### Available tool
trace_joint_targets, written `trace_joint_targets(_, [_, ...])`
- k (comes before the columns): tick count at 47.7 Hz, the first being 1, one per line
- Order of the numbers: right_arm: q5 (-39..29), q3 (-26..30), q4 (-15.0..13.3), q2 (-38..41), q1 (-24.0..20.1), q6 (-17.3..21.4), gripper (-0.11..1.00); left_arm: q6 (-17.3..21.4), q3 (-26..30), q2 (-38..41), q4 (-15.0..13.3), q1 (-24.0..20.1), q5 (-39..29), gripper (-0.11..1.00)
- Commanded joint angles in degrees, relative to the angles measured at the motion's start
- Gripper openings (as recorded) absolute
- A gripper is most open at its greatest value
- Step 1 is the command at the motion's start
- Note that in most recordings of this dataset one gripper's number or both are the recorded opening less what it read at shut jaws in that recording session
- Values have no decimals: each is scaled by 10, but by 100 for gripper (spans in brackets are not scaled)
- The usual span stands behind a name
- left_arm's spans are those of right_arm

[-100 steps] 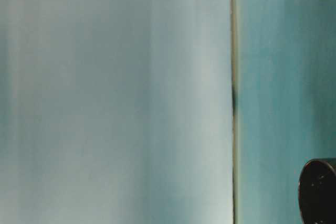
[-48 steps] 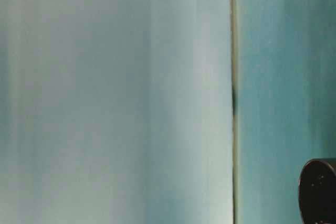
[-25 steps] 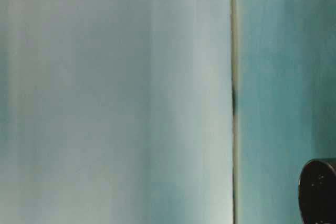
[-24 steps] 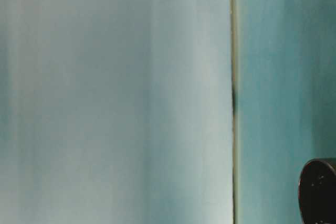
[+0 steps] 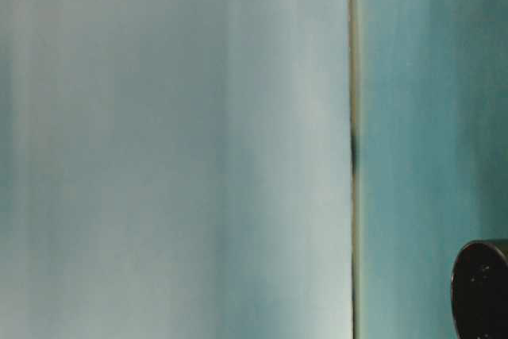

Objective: Put the paper cup into the moved cup holder.
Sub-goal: 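Lower the open left gripper over the black cup holder rim, then grasp the cup holder rim with the left gripper and slide it right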

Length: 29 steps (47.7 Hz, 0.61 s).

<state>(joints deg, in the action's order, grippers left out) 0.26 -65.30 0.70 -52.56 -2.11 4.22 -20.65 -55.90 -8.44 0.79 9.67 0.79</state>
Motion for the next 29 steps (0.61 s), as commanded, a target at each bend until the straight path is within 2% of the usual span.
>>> trace_joint_targets(1, [2, 12, 2, 4, -2, 4, -3, -3, 3, 1, 2, 6, -2, 92])
trace_joint_targets(19, [3, 12, 2, 4, -2, 4, -3, -3, -4, 2, 2, 5, -4, 92])
trace_joint_targets(29, [2, 12, 2, 4, -2, 4, -3, -1, -5, 1, 2, 0, -1, 84])
